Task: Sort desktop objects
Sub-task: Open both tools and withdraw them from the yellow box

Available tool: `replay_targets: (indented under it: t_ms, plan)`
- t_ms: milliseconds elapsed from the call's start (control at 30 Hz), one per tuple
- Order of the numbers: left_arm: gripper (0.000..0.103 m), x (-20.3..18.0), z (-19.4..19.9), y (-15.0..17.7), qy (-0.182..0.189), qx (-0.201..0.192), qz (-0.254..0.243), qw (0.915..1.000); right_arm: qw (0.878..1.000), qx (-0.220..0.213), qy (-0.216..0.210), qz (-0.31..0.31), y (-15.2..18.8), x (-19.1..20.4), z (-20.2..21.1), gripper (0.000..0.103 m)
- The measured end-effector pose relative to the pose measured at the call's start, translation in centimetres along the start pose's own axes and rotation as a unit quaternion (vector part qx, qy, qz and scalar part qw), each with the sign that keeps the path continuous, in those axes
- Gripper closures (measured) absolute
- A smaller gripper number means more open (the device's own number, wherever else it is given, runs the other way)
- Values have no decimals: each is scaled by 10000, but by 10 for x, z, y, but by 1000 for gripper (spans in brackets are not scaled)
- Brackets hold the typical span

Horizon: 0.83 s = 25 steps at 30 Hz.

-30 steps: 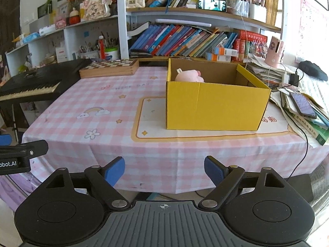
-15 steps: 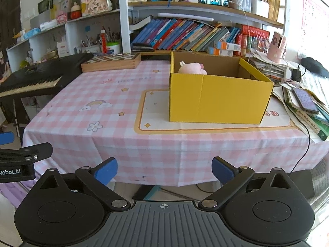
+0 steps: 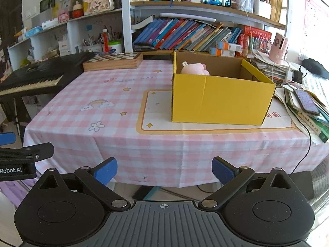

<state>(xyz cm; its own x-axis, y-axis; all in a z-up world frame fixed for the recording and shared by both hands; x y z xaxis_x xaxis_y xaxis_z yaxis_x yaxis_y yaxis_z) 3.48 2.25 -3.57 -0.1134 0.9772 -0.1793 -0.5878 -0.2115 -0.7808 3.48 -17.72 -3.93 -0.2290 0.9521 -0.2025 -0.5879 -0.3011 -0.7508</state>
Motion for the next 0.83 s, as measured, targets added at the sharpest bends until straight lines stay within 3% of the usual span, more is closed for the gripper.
replay_targets:
  t_ms: [833]
  plan:
    - [0,3,-8,-1,-83,73,-94,9999,10000,78,8,-40,0,2,-5,3]
Point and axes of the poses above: each gripper's, at about its wrist camera, not at the fingertips, and z roughly against the way its jaws point, x to its left, y to its underside, the point moved 4 cm from there along -z, roughly the way its jaws point, and after that the axes turned 15 degrees about z, right-handed, at the moved point
